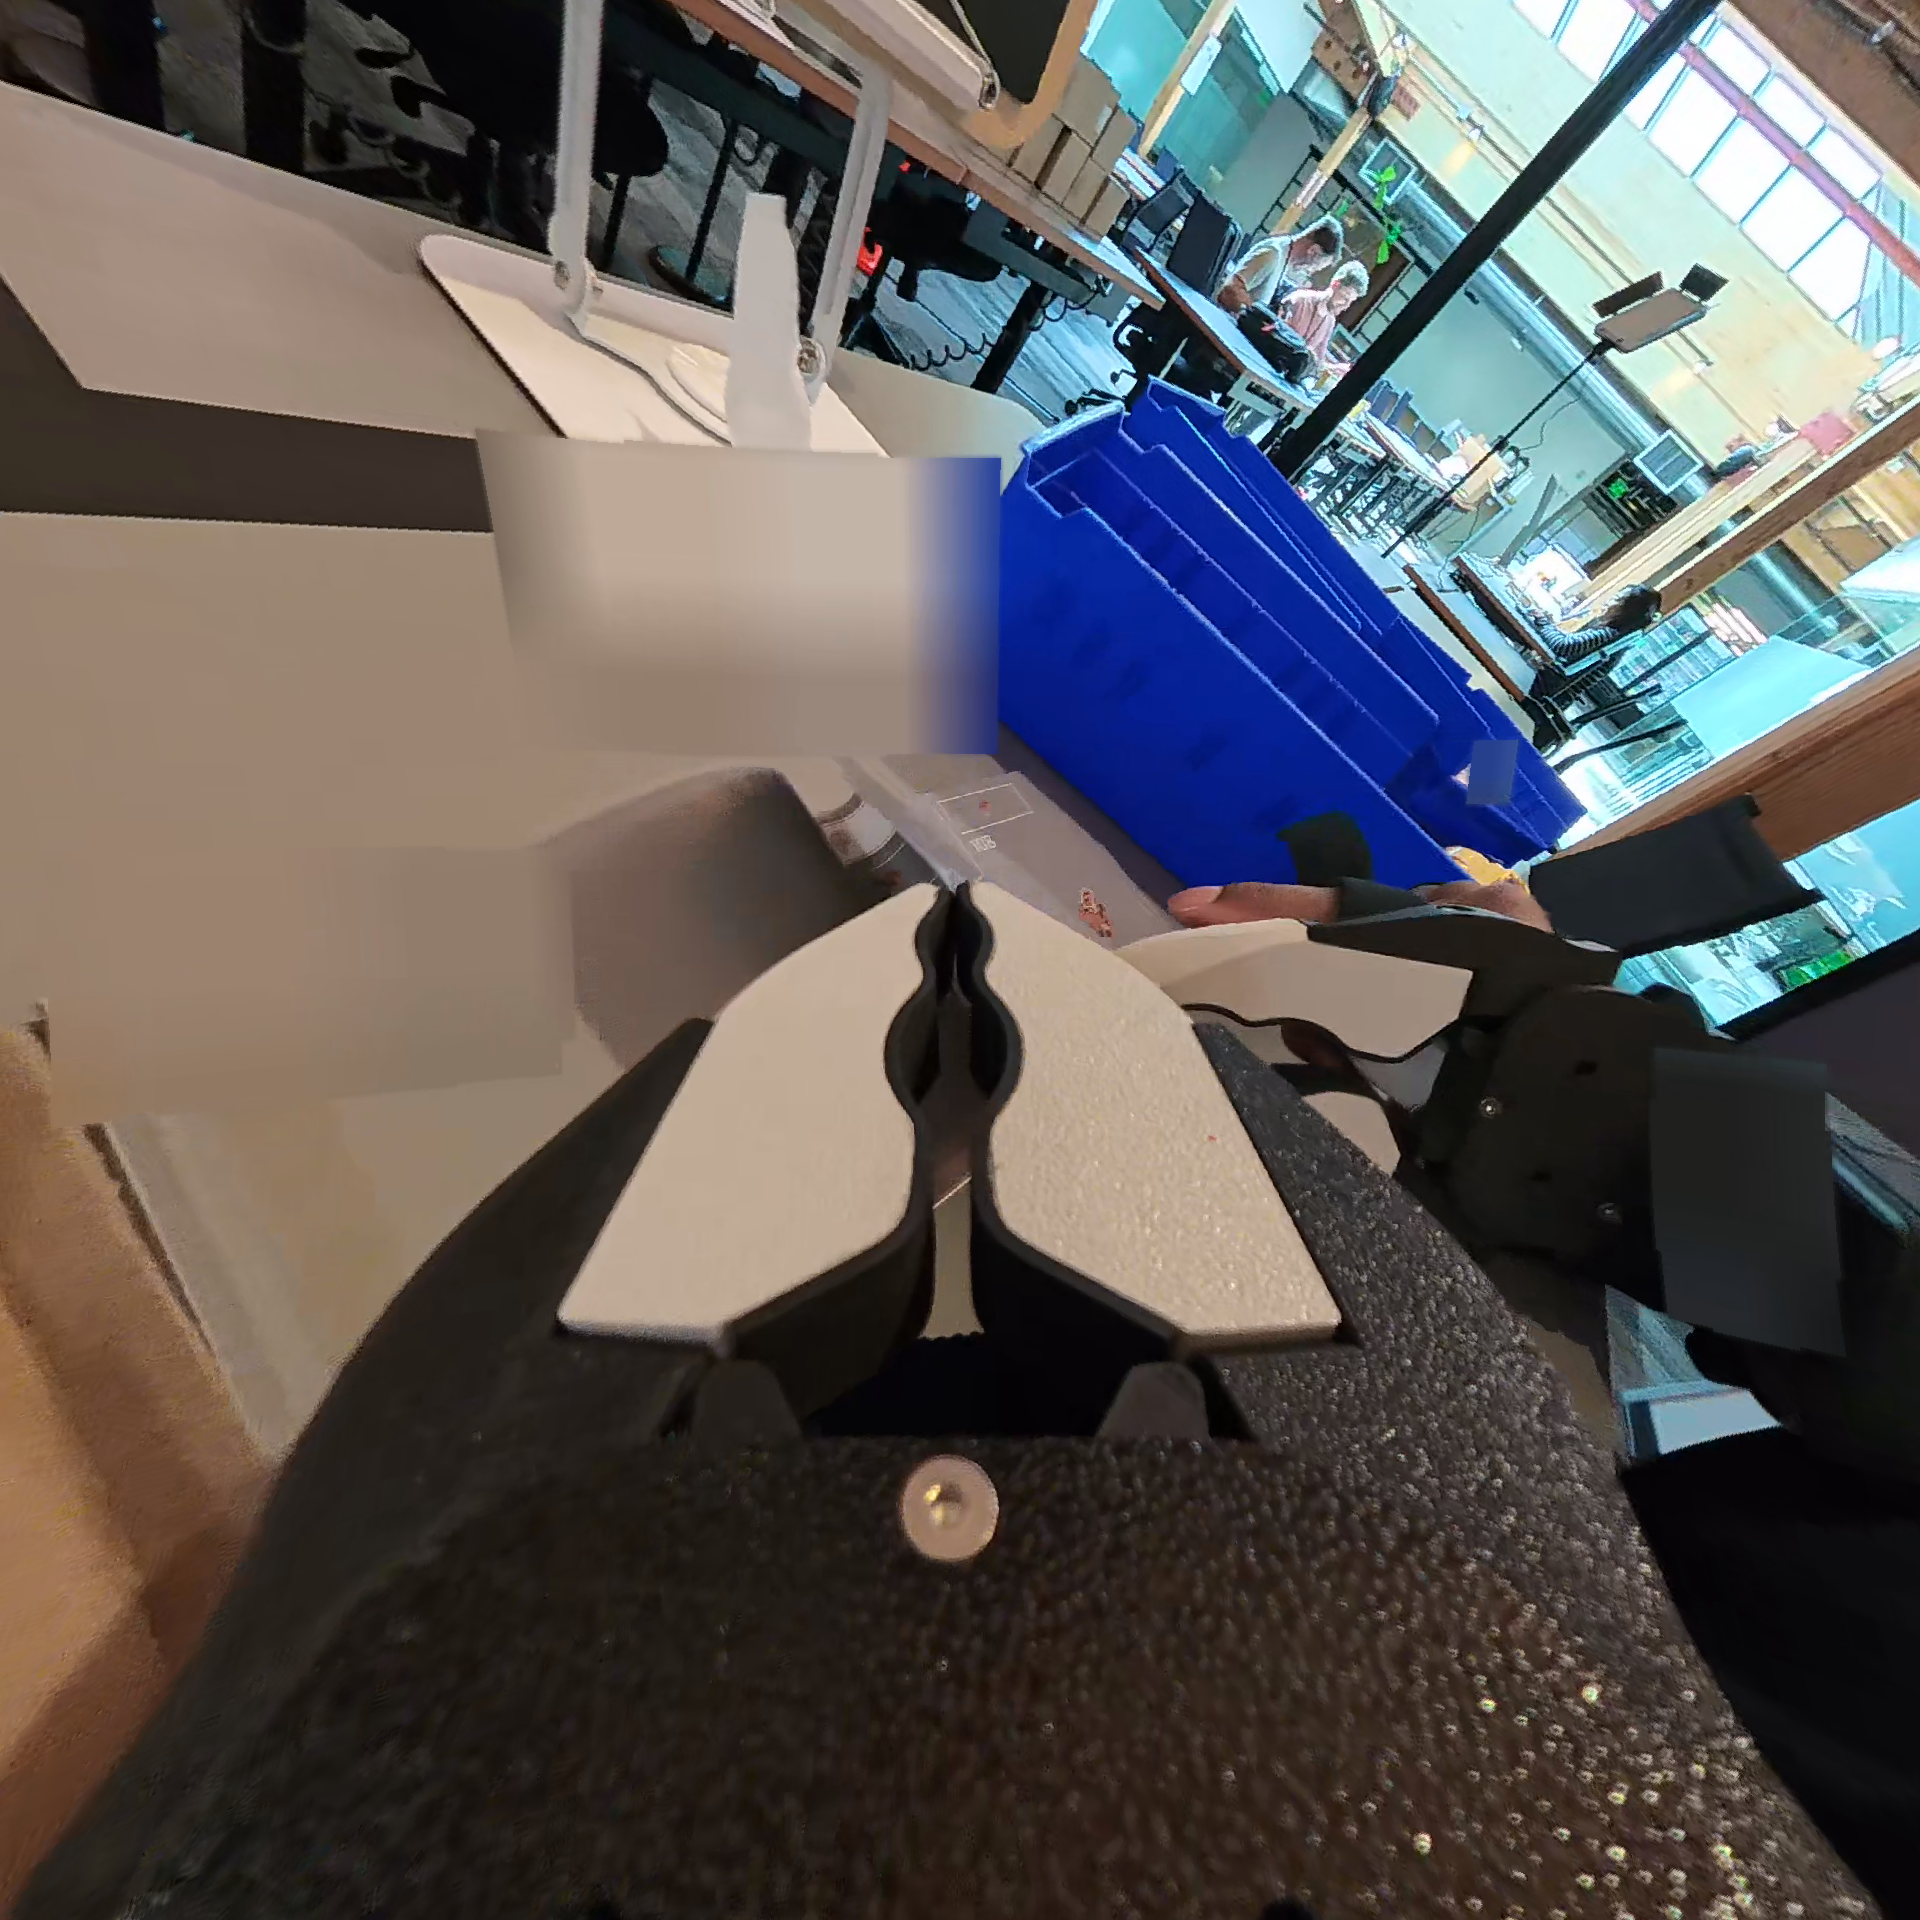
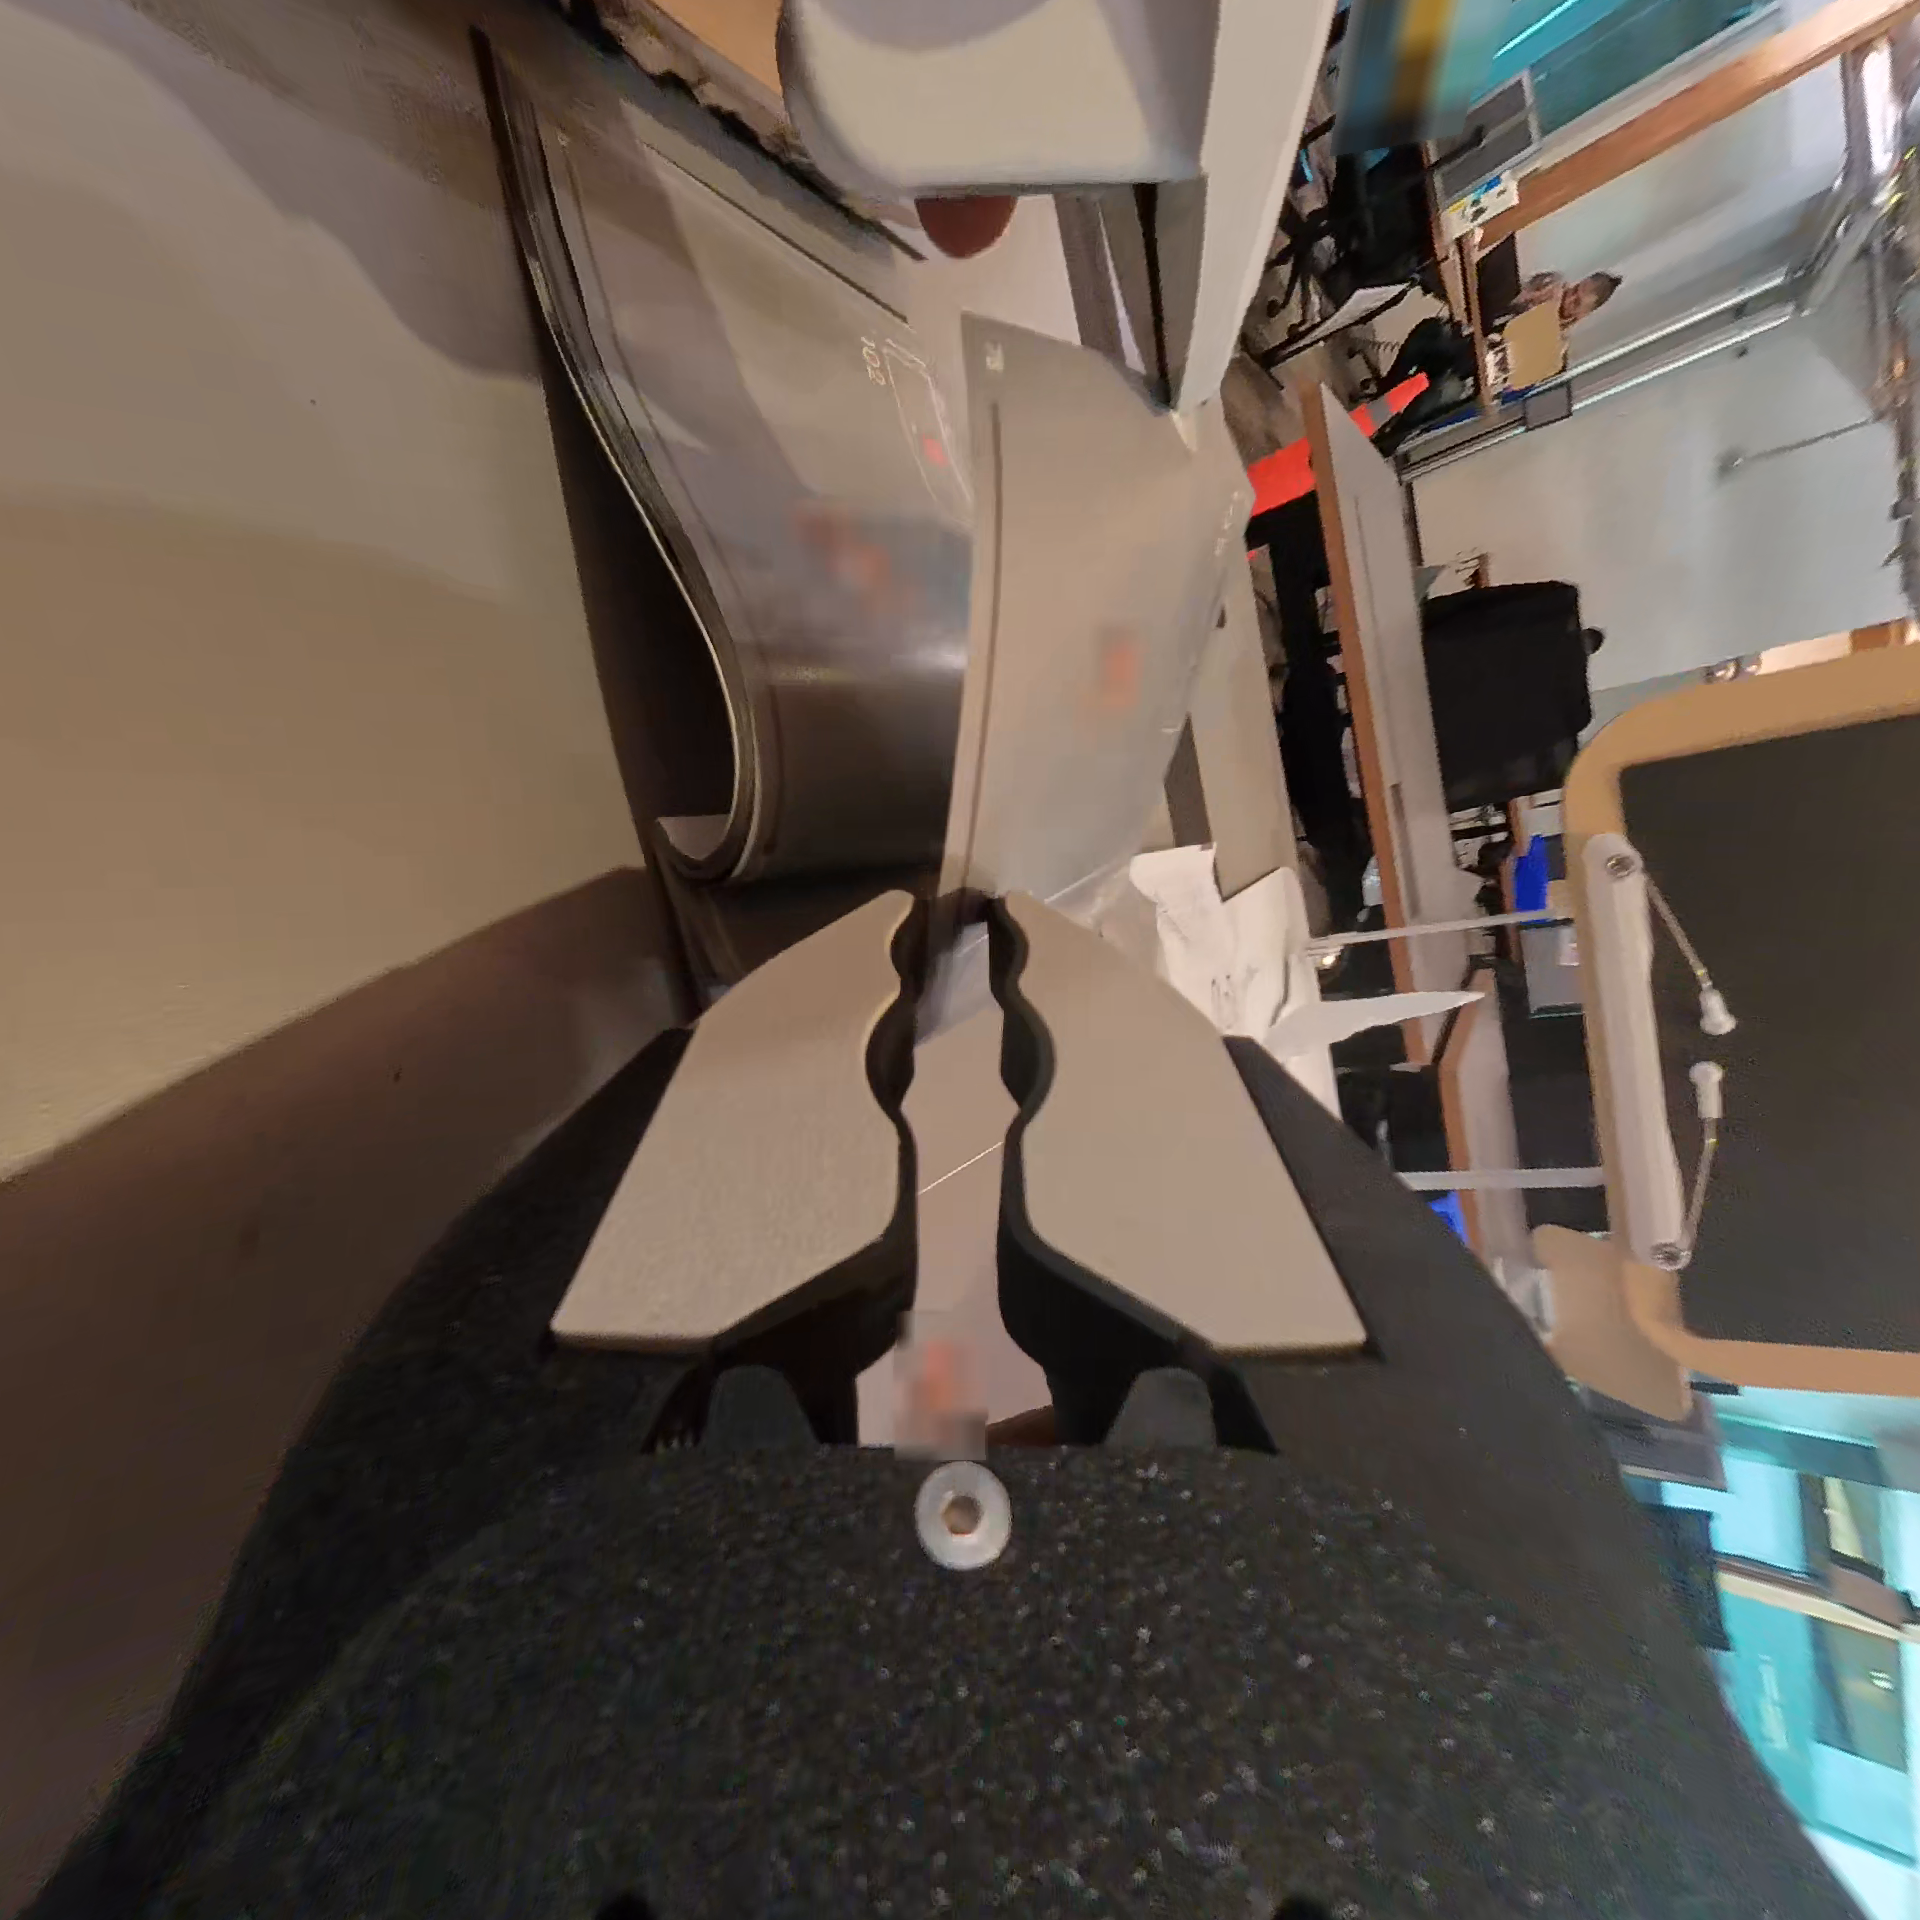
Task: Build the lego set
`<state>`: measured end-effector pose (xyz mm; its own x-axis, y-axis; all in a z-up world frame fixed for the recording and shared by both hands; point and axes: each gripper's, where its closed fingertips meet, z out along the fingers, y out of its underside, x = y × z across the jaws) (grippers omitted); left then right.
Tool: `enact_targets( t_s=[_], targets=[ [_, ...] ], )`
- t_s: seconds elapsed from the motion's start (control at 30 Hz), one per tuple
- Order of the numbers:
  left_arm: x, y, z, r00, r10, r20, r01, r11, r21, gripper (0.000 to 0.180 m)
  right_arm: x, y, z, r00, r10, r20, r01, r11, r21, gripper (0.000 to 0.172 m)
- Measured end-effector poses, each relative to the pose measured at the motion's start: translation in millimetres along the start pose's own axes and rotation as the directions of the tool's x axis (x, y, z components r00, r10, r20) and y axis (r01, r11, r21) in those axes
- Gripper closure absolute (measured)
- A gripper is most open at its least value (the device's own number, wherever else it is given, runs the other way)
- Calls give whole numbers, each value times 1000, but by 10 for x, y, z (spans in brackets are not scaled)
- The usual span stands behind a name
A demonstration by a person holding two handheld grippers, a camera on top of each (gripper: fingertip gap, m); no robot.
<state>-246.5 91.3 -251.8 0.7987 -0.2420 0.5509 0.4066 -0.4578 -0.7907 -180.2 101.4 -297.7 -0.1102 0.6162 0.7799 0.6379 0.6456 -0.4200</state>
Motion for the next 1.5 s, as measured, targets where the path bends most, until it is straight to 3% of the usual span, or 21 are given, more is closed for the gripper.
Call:
enact_targets(
  t_s=[0.1,0.2,0.27,0.33,0.5,0.6,0.7,0.8,0.93,1.1,1.23,1.5],
  targets=[
    [-55,59,-80,998,42,38,-40,998,-50,180,42,-49,10,997,-70,-34,70,998,-12,171],
    [-105,135,-293,961,239,137,-218,964,-153,170,55,-105,21,991,-132,-36,132,991,-27,171],
    [-197,212,-540,863,439,252,-369,886,-280,159,62,-140,39,985,-170,-37,169,985,-39,170],
    [-283,374,-810,716,615,330,-463,773,-434,154,69,-186,53,978,-204,-40,202,978,-45,170],
    [-557,917,-1184,522,766,376,-393,607,-691,149,24,-297,86,959,-282,-37,280,958,-63,170],
    [-637,1023,-1175,545,741,393,-354,627,-694,153,-13,-376,110,940,-337,-45,333,940,-76,170],
    [-684,1010,-1191,512,757,405,-339,612,-715,158,-32,-432,128,925,-377,-42,372,923,-96,170],
    [-657,1070,-1128,513,773,372,-355,586,-729,179,-53,-466,165,915,-403,-23,398,910,-118,170],
    [-662,1098,-1085,490,787,374,-363,575,-734,180,-103,-508,233,896,-444,10,440,885,-149,170],
    [-602,952,-1121,541,724,428,-387,667,-637,180,-223,-647,334,888,-457,47,459,878,-137,170],
    [-461,843,-1110,643,635,427,-399,754,-521,180,-289,-718,407,900,-433,59,437,888,-146,170],
    [-351,1069,-1076,639,684,351,-412,690,-595,180,-475,-693,496,909,-390,144,411,897,-162,166]
  ],
)
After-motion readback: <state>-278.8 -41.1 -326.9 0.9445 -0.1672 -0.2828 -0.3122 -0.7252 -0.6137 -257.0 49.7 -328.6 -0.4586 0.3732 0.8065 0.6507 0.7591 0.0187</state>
